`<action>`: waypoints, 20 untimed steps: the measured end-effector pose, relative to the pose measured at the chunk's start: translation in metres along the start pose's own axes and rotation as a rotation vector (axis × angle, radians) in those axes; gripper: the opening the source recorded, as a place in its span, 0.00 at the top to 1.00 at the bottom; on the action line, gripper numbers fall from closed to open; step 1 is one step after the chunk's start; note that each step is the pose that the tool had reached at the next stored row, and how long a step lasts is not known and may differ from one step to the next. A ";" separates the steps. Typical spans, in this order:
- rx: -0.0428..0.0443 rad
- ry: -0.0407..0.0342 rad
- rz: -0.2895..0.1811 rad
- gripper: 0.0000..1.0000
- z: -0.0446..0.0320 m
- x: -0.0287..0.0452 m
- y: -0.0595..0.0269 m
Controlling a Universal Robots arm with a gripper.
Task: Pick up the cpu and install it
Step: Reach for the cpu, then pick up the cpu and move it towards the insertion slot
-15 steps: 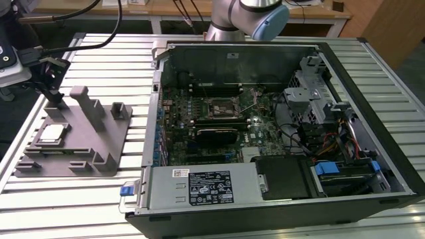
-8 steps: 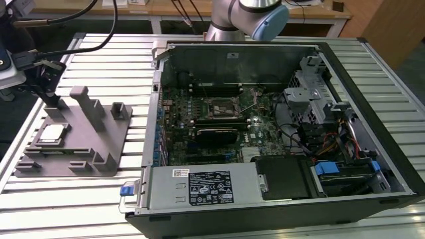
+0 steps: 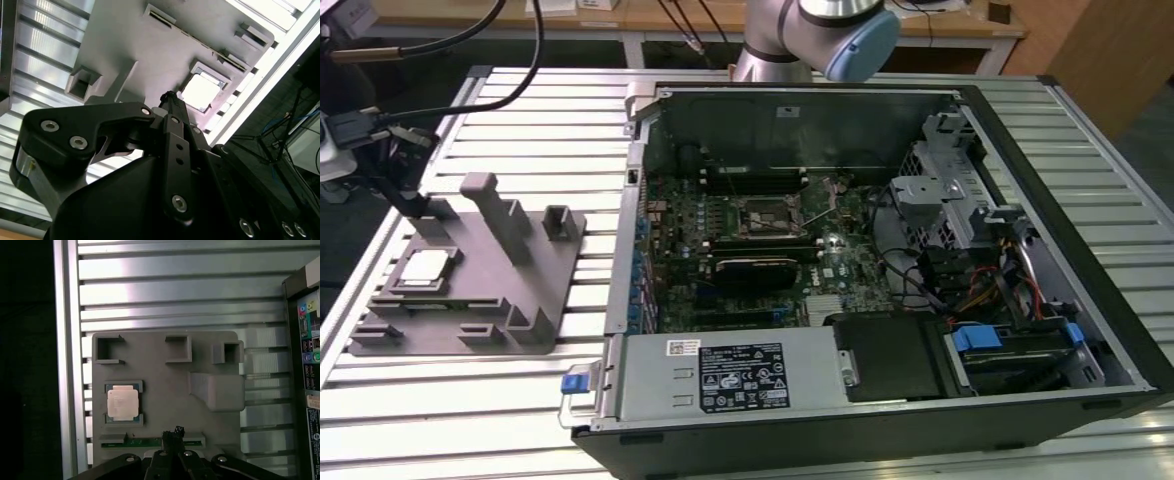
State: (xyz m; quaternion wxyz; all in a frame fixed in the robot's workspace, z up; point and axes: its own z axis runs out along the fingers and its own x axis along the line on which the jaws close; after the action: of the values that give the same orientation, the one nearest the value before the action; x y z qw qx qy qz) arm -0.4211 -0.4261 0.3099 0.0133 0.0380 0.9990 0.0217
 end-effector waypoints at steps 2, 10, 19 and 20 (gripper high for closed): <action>0.0001 0.0001 0.000 0.89 0.0008 0.0033 -0.0005; 0.0000 0.0000 0.000 0.89 0.0043 0.0122 -0.0020; 0.0000 0.0000 0.000 0.89 0.0043 0.0127 -0.0020; 0.0000 0.0001 0.000 0.89 0.0043 0.0127 -0.0020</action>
State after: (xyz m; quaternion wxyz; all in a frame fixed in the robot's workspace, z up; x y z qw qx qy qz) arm -0.4338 -0.4270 0.3052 0.0133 0.0380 0.9990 0.0217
